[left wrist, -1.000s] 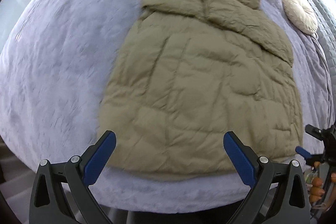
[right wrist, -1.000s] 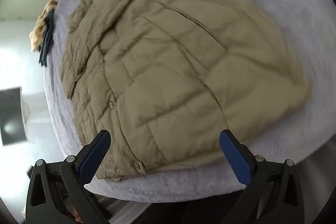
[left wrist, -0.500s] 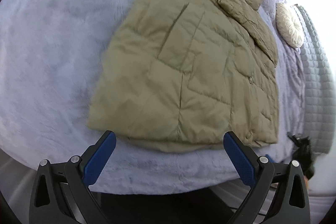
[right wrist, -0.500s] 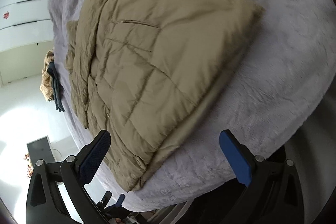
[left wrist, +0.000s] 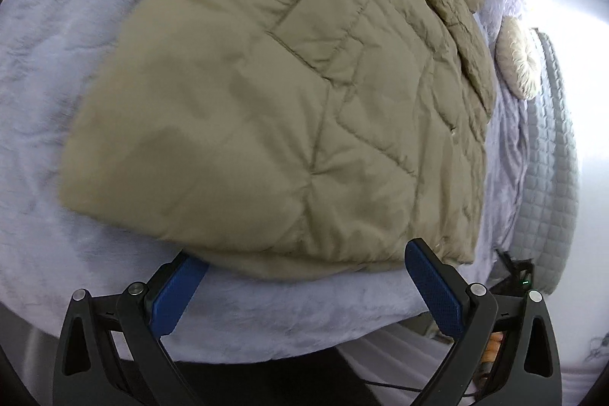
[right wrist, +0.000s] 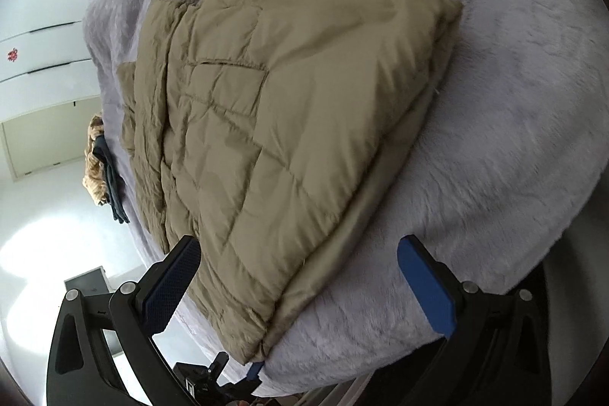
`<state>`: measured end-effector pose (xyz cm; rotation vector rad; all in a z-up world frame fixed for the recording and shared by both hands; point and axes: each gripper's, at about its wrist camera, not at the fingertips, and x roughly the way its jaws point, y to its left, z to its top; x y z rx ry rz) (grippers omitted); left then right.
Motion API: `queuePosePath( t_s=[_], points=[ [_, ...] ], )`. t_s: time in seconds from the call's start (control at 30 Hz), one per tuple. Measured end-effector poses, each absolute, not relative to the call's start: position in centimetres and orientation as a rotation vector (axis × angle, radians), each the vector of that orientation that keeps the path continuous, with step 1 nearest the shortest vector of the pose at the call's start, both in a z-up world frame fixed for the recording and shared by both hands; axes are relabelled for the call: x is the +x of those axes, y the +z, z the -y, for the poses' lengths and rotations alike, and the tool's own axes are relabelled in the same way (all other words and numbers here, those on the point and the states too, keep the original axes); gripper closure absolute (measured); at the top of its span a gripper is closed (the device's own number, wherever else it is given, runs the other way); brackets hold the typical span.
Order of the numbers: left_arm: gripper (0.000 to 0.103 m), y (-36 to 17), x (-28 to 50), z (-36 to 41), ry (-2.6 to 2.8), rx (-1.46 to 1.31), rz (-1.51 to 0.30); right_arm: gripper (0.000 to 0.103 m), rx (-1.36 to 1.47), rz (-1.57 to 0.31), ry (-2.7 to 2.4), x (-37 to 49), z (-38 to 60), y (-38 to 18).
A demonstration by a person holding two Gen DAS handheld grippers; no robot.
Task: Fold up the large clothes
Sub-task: 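Grasp the hem with both tools and fold it up toward the collar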
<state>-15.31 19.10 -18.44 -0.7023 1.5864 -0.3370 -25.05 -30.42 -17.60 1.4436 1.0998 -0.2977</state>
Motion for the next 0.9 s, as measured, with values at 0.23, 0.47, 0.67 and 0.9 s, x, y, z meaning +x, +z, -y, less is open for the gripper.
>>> queuePosePath(
  t_s=[0.23,0.47,0.67,0.9],
  points=[
    [0.001,-18.8,-14.3,-18.2,-0.260,-0.807,-1.529,0.001,1.585,-1.063,-0.234,-23.7,31.9,-20.9],
    [0.081,-17.6,-13.1,-18.4,-0.247,-0.858,-1.457,0.050,1.683,-1.079,-0.180,-22.9,33.1,-21.9],
    [0.087,-14.4,-11.7,-18.3,-0.264,-0.789,-1.386,0.093,1.659,-1.119,-0.130,-21.9,33.9,-21.8],
    [0.087,-7.9,-7.5,-16.3,-0.285,-0.719,-1.241,0.095,1.373,-1.142,0.068,-15.1,35.3,-15.2]
  ],
)
